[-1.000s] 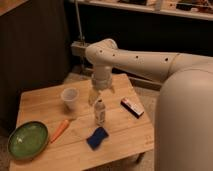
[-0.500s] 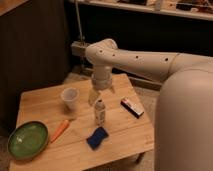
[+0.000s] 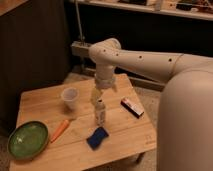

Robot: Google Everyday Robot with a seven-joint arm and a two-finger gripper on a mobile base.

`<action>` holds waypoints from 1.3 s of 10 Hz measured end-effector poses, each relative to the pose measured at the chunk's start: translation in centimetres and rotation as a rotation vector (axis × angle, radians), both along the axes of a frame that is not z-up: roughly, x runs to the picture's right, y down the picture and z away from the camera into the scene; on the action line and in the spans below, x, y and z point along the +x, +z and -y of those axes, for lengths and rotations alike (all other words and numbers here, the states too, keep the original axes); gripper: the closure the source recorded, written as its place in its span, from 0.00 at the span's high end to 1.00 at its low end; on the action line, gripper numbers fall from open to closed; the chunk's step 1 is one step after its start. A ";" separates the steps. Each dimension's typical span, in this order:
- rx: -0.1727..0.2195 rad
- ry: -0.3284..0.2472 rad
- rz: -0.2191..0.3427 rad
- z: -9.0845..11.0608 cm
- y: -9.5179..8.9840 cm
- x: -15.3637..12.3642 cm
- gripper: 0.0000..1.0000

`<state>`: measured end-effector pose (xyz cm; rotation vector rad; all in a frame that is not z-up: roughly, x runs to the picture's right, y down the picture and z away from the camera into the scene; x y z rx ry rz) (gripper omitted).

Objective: Place the eraser in the ceramic cup

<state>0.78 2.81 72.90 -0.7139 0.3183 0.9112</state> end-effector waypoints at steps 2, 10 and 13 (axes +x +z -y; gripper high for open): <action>0.040 0.040 -0.001 2.4 1.4 4.4 0.80; 0.171 0.110 0.051 6.2 4.1 15.1 0.80; 0.174 0.101 0.082 5.1 4.7 14.7 0.80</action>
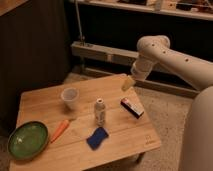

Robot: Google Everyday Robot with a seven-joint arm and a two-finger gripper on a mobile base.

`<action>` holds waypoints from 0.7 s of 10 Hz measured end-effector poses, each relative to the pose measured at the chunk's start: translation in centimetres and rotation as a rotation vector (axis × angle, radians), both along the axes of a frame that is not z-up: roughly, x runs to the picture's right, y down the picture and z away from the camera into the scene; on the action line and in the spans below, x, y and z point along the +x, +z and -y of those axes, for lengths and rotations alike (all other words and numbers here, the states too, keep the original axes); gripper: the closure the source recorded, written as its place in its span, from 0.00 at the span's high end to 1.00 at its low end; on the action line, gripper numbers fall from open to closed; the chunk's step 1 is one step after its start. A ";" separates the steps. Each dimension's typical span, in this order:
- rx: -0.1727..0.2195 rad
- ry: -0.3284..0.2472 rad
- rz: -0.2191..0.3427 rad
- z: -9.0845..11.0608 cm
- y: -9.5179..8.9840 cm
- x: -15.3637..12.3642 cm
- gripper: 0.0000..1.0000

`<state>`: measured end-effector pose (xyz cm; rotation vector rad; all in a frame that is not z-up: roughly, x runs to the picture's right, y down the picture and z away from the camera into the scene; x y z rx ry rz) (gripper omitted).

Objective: Place the eraser in the ceramic cup

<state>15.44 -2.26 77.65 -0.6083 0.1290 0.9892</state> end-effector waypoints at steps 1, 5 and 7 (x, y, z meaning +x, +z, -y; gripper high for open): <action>0.009 -0.003 0.021 -1.0 0.8 -0.1 0.80; 0.045 -0.059 0.093 -5.9 5.6 -0.6 0.80; 0.031 -0.088 0.106 -7.2 7.7 -1.2 0.80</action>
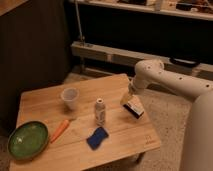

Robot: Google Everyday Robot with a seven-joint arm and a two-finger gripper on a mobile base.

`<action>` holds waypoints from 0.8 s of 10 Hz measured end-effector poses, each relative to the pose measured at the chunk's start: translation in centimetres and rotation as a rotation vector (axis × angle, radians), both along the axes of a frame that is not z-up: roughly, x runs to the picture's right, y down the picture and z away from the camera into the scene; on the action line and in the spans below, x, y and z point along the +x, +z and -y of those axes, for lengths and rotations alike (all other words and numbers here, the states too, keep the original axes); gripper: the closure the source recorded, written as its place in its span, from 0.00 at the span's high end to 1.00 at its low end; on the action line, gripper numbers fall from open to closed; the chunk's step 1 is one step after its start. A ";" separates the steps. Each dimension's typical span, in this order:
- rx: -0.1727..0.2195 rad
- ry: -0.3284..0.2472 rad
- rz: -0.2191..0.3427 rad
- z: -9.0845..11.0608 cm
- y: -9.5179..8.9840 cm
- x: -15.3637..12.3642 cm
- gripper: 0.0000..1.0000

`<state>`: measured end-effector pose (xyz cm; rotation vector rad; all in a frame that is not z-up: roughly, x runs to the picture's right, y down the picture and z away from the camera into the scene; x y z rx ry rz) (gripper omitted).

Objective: Place the eraser in the ceramic cup

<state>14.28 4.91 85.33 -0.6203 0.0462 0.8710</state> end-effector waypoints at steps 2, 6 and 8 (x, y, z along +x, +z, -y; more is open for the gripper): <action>-0.002 -0.005 0.002 -0.1 0.3 -0.1 0.80; 0.002 -0.012 0.009 -0.1 0.4 -0.3 0.80; 0.037 -0.064 0.024 -0.7 2.4 -1.0 0.80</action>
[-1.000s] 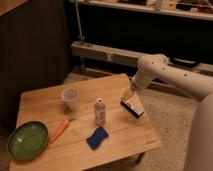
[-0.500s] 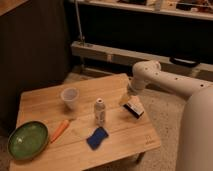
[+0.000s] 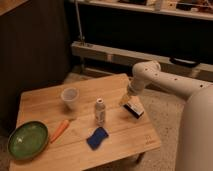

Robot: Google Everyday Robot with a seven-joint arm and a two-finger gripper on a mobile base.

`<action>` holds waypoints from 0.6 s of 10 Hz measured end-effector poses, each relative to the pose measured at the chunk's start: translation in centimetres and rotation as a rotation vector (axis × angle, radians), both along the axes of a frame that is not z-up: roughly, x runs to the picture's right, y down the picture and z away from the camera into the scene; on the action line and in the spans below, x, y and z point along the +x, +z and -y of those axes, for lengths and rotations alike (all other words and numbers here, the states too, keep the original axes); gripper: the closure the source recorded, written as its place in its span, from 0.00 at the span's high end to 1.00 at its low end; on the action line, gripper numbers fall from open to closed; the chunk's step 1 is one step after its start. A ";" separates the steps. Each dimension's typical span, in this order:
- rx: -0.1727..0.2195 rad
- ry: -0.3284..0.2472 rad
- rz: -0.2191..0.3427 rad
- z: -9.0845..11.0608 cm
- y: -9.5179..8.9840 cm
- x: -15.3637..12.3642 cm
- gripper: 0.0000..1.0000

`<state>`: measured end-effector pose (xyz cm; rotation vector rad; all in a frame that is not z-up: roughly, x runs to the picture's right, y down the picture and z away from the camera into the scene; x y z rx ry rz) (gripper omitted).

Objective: Place the eraser in the ceramic cup

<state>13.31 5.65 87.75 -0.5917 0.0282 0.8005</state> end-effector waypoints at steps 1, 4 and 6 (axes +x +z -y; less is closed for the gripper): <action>0.011 -0.016 0.012 -0.3 0.8 -0.6 0.80; 0.019 -0.078 0.027 -1.4 2.7 0.1 0.80; 0.005 -0.100 0.022 -1.9 3.4 0.2 0.80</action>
